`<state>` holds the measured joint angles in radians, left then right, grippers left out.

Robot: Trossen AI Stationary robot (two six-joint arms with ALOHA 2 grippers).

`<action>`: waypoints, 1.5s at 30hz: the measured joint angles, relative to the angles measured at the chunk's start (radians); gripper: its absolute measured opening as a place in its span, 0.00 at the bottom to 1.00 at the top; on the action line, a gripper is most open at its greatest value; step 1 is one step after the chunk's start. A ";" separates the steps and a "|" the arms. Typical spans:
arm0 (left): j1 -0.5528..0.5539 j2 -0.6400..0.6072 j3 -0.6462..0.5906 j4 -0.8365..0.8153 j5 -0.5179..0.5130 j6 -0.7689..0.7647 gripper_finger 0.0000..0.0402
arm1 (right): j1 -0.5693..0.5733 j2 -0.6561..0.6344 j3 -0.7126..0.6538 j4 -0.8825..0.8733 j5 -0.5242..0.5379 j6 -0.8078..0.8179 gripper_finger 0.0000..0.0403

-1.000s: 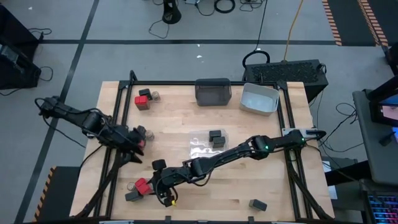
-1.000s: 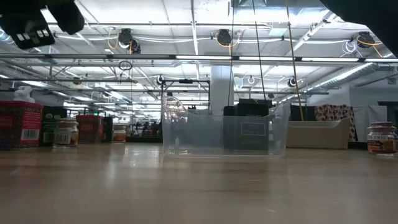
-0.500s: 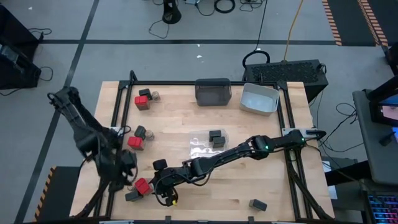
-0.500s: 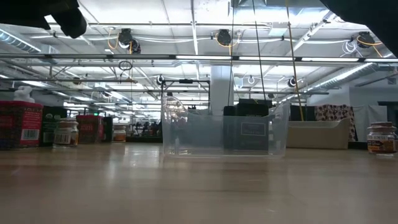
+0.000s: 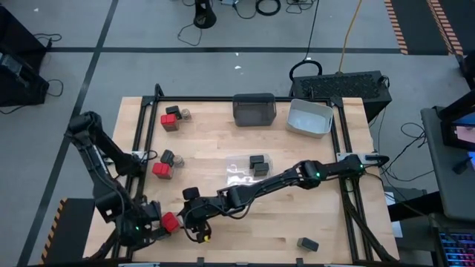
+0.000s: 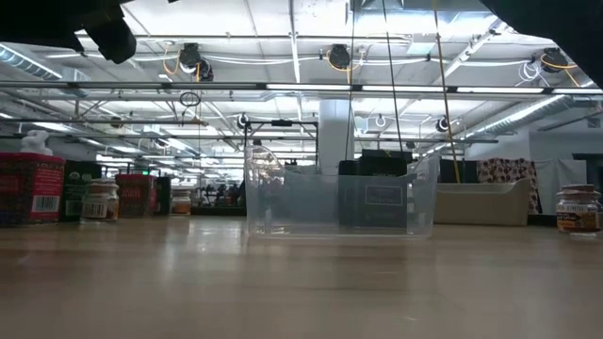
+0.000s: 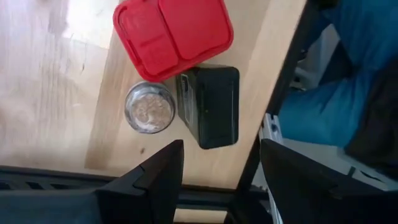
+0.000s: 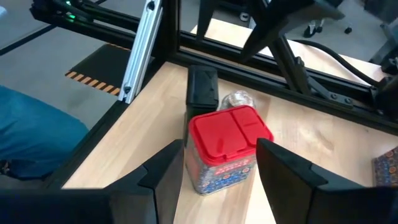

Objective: Sort spices by type
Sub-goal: Put the black seasoning can into the transparent bin

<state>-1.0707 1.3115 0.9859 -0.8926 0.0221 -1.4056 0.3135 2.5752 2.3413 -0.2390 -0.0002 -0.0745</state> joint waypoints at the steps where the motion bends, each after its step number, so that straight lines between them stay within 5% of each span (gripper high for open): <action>1: -0.003 0.015 0.000 0.007 0.000 -0.001 0.54 | 0.001 0.000 0.000 0.000 0.000 0.000 0.45; 37: -0.017 0.212 0.001 0.069 -0.013 0.050 0.54 | 0.000 0.000 0.000 -0.003 -0.001 0.008 0.45; 45: -0.016 0.212 0.001 0.067 0.001 0.050 0.36 | 0.000 0.000 0.000 -0.003 -0.001 0.008 0.45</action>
<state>-1.0871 1.5230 0.9867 -0.8256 0.0227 -1.3552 0.3134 2.5752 2.3413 -0.2417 -0.0010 -0.0669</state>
